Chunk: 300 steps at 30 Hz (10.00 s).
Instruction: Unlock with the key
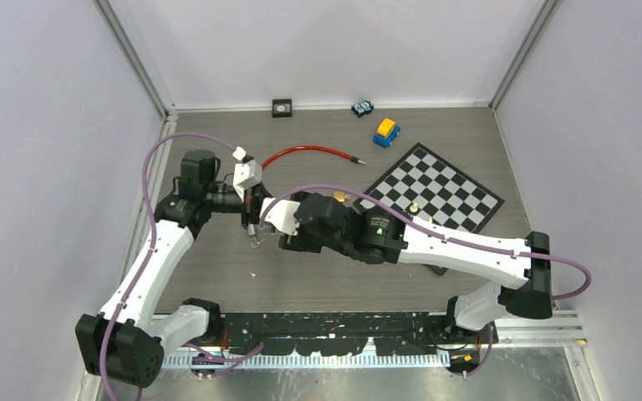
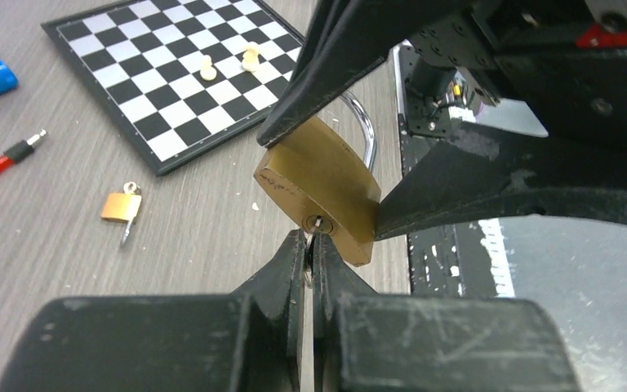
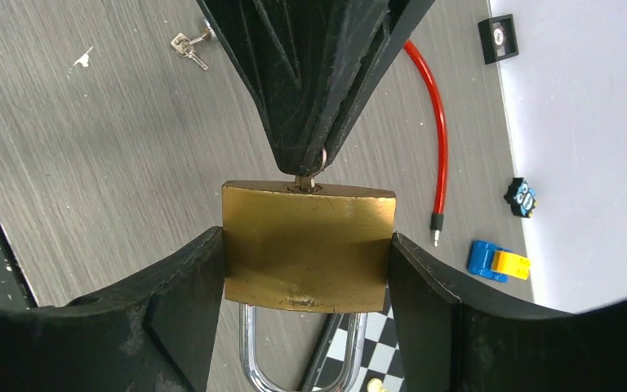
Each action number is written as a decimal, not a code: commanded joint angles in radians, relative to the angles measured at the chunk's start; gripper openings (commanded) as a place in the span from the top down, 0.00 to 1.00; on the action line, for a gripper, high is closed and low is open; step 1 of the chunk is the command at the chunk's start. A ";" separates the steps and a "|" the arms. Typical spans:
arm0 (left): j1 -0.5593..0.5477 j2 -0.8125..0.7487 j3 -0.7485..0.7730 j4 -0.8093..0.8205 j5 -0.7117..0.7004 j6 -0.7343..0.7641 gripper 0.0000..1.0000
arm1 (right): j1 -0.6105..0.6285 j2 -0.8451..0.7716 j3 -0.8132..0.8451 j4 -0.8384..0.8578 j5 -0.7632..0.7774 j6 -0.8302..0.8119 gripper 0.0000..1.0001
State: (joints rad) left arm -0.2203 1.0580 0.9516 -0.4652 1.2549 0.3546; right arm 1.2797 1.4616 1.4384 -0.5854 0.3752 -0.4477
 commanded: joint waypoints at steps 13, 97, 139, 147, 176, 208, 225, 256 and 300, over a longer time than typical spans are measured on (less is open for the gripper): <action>0.010 0.017 0.021 -0.018 -0.132 0.069 0.77 | 0.006 -0.056 0.076 0.237 -0.016 -0.030 0.99; 0.043 0.153 0.187 -0.007 -0.028 -0.549 1.00 | -0.001 -0.001 0.059 0.311 0.105 -0.224 0.68; 0.181 0.341 0.005 0.692 -0.132 -1.293 1.00 | -0.723 0.190 0.453 -0.409 -1.061 0.312 0.22; 0.157 0.437 -0.013 0.829 -0.135 -1.427 1.00 | -0.735 0.263 0.289 -0.170 -1.181 0.430 0.15; 0.115 0.497 -0.027 1.013 -0.174 -1.539 1.00 | -0.689 0.354 -0.039 0.410 -1.228 0.801 0.30; 0.111 0.491 -0.014 0.764 -0.299 -1.410 1.00 | -0.502 0.259 0.003 0.165 -0.444 0.442 0.79; 0.111 0.579 0.008 0.738 -0.327 -1.402 1.00 | -0.237 0.328 -0.140 0.459 0.313 -0.005 0.63; -0.048 0.659 0.168 0.187 -0.445 -0.620 0.68 | -0.570 0.196 -0.153 0.161 -0.321 0.431 0.46; -0.508 0.884 0.383 -0.151 -0.944 0.467 0.28 | -0.869 -0.138 -0.458 0.130 -0.584 0.422 0.46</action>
State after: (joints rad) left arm -0.7284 1.9335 1.3567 -0.6613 0.3775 0.8192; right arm 0.4145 1.3354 0.9829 -0.4866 -0.1875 -0.0315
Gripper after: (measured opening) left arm 0.774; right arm 0.542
